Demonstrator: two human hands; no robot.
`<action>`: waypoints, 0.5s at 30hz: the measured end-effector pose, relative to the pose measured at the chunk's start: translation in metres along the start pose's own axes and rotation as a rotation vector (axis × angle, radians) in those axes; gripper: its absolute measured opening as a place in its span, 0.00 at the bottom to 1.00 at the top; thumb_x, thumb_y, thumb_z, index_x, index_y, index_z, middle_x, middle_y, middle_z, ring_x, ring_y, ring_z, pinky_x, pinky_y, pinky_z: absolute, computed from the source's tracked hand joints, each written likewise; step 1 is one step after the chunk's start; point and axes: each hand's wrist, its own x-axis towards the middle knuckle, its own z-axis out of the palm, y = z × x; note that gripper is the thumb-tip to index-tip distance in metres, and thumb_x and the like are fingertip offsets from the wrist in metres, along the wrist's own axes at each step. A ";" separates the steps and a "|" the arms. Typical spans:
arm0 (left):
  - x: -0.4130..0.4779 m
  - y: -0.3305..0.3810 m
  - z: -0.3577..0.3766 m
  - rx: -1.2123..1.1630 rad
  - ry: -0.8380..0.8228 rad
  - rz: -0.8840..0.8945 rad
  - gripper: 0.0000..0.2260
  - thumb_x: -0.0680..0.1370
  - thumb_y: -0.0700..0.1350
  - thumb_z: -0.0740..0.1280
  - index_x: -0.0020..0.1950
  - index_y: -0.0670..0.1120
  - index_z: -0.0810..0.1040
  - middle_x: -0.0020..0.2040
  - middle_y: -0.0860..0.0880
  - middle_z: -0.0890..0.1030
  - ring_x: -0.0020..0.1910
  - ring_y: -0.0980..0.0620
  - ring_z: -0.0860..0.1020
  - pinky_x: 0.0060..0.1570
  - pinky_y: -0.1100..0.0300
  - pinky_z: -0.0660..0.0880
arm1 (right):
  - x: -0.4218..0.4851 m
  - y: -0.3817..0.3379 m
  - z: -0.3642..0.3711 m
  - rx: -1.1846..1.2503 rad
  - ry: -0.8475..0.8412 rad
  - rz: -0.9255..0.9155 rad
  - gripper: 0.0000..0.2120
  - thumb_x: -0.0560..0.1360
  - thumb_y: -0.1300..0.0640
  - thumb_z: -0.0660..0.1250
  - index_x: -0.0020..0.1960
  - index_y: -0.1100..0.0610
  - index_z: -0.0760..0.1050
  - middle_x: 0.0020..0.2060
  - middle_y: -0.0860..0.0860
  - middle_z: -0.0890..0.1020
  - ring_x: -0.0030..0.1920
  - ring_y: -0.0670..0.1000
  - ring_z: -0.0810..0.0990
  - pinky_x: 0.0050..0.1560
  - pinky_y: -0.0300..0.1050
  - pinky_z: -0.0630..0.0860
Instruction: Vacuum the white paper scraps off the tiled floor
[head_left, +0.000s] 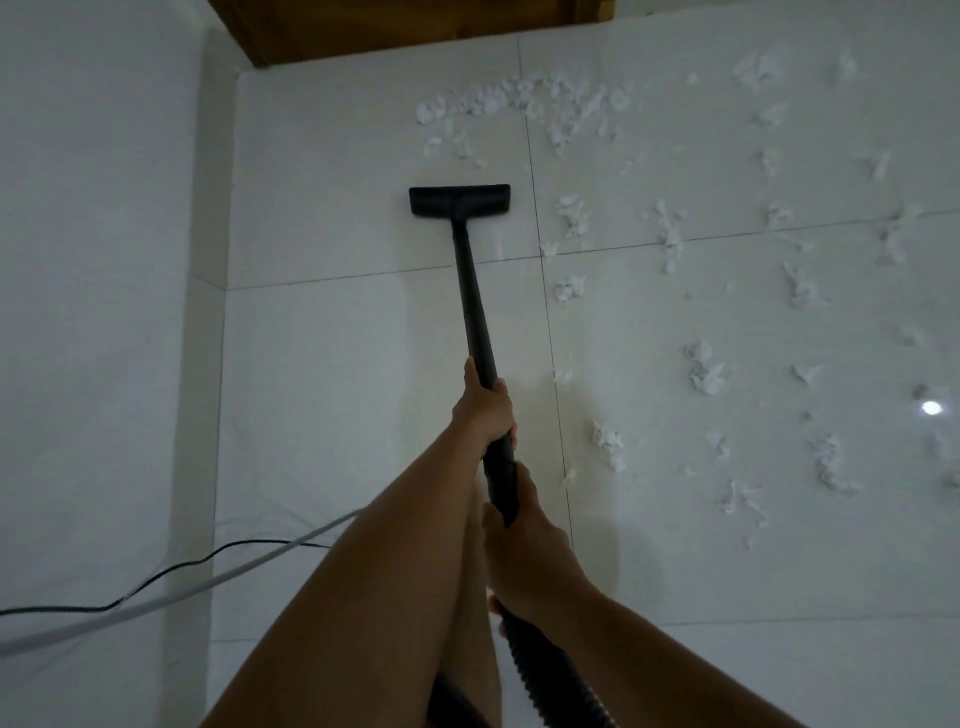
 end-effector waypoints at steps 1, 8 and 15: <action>0.005 0.002 -0.004 0.002 -0.003 0.001 0.29 0.87 0.52 0.53 0.83 0.62 0.39 0.44 0.41 0.81 0.27 0.50 0.77 0.32 0.55 0.78 | 0.004 -0.006 0.002 0.001 0.002 0.007 0.29 0.85 0.44 0.53 0.80 0.32 0.41 0.45 0.54 0.83 0.36 0.53 0.84 0.43 0.57 0.86; 0.048 0.040 -0.040 0.010 -0.019 0.024 0.29 0.87 0.52 0.53 0.82 0.63 0.38 0.48 0.39 0.83 0.28 0.50 0.77 0.33 0.54 0.79 | 0.041 -0.057 0.005 0.028 0.031 -0.011 0.30 0.85 0.43 0.54 0.81 0.33 0.41 0.44 0.53 0.83 0.28 0.49 0.82 0.24 0.38 0.76; 0.089 0.078 -0.074 0.052 -0.005 0.050 0.29 0.87 0.52 0.53 0.83 0.62 0.39 0.47 0.39 0.83 0.29 0.50 0.77 0.34 0.54 0.80 | 0.078 -0.110 0.010 0.065 0.055 -0.032 0.30 0.86 0.46 0.54 0.82 0.36 0.42 0.46 0.54 0.84 0.32 0.50 0.83 0.27 0.38 0.77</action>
